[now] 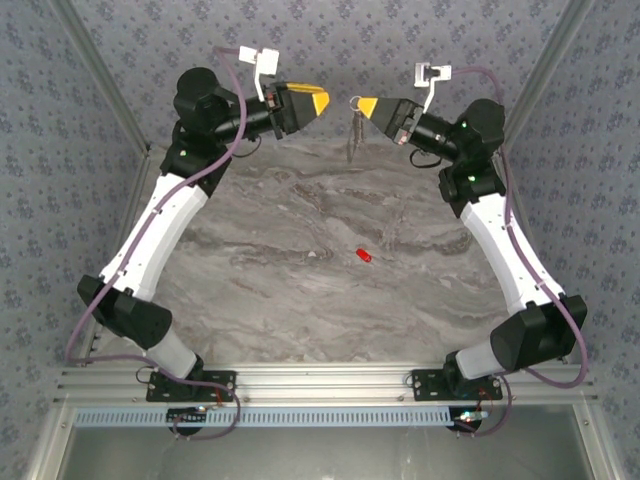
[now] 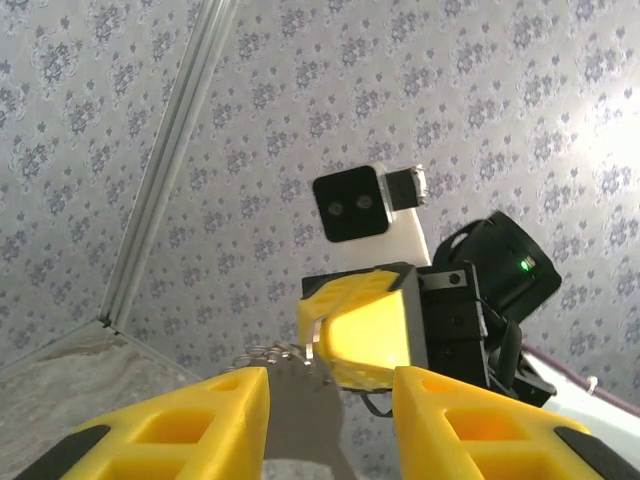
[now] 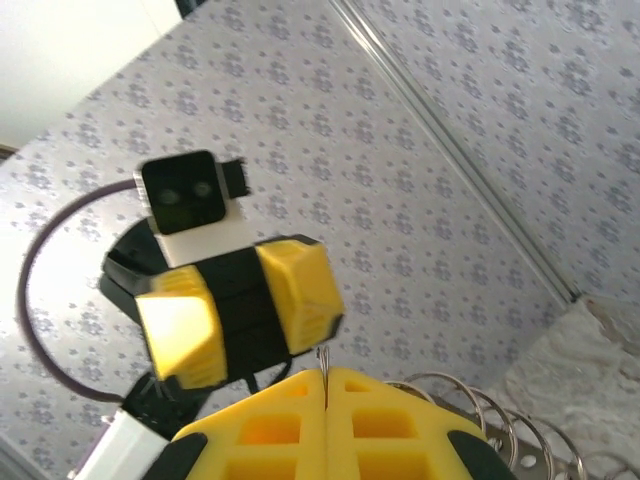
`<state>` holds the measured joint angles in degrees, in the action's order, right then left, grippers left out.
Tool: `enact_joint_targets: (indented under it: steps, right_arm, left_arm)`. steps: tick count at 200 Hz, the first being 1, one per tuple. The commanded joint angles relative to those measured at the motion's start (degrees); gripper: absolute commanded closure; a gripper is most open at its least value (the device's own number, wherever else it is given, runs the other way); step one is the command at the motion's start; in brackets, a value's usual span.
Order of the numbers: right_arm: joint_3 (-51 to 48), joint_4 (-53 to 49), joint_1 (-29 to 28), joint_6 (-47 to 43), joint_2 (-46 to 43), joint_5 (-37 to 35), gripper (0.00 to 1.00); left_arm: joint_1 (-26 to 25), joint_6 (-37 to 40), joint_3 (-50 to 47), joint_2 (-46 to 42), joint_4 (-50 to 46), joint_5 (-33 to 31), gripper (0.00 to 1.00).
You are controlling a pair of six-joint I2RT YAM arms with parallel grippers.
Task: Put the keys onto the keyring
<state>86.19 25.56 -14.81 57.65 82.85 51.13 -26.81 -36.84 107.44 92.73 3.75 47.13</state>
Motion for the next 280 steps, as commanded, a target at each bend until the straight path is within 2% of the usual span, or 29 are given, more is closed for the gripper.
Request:
enact_joint_targets:
  steps: [1, 57, 123, 171, 205, 280]
  right_arm:
    - [2.08, 9.41, -0.44, 5.65, 0.65, -1.04, 1.00]
    - [2.50, 11.97, -2.15, 7.52, 1.50, -2.22, 1.00]
    - [1.63, 12.58, -3.03, 7.84, 1.52, -2.34, 1.00]
    - [0.40, 12.49, -2.68, 8.01, 0.86, -2.77, 1.00]
    - [0.13, 12.83, -2.68, 8.07, 0.89, -3.24, 1.00]
    - [0.64, 14.61, -4.06, 9.00, 2.73, -4.10, 1.00]
  left_arm:
    - [-0.83, -5.65, 1.10, 1.21, 4.57, -0.06, 0.63]
    - [-2.98, -8.38, 3.02, 3.68, 7.40, 1.38, 0.66]
    - [-3.47, -8.60, 2.26, 2.91, 8.64, -0.09, 0.66]
    - [-2.97, -4.76, 2.51, 0.71, 4.93, -2.04, 0.66]
    - [-1.69, -4.90, 3.99, 0.31, 0.84, 0.21, 0.63]
    - [-1.70, -8.14, 4.00, 0.83, 5.48, 0.86, 0.63]
